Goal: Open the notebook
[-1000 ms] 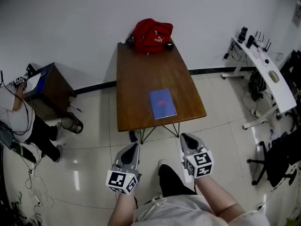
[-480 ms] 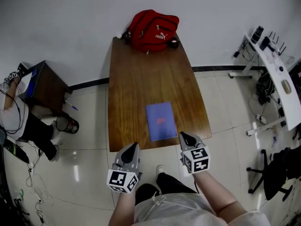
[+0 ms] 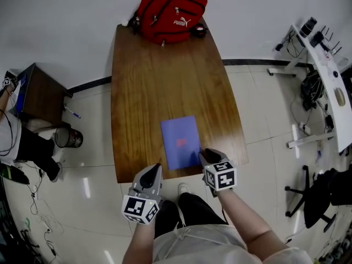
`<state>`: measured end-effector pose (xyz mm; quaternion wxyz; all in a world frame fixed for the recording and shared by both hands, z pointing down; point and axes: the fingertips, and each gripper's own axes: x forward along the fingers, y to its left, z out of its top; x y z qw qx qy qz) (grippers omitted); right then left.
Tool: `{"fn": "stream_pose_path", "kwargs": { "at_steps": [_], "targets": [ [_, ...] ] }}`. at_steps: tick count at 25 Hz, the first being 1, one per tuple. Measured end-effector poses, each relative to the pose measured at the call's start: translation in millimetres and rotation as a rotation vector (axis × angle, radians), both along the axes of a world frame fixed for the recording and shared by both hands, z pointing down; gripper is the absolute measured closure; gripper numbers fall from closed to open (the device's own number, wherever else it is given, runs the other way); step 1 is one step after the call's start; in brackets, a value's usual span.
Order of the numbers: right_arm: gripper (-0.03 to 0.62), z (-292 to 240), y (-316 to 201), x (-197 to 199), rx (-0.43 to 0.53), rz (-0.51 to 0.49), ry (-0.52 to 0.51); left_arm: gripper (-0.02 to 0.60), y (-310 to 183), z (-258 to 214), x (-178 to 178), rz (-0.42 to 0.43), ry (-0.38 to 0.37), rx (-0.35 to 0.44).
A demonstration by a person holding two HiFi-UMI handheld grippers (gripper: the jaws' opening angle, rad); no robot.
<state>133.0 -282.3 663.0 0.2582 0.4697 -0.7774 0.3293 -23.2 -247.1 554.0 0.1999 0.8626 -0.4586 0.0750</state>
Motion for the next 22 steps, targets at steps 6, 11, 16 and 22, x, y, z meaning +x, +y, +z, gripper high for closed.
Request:
{"fn": "stream_pose_path", "kwargs": {
  "at_steps": [6,11,16,22],
  "targets": [
    [0.490,29.4,-7.0,-0.3,-0.076,0.024,-0.009,0.577,-10.5,25.3,-1.1,-0.002,-0.003,-0.059],
    [0.527,38.3,-5.3,-1.6,-0.088,0.012,0.043,0.577,-13.6,33.7,-2.9,-0.009,0.002,-0.078],
    [0.568,36.7,-6.7,2.1,-0.070,0.017,0.063,0.577,-15.9,35.7,-8.6,-0.021,0.011,-0.079],
    [0.579,15.0,-7.7,1.2,-0.033,0.031,0.059,0.577,-14.3,29.4,-17.8,-0.036,0.024,-0.057]
  ]
}}
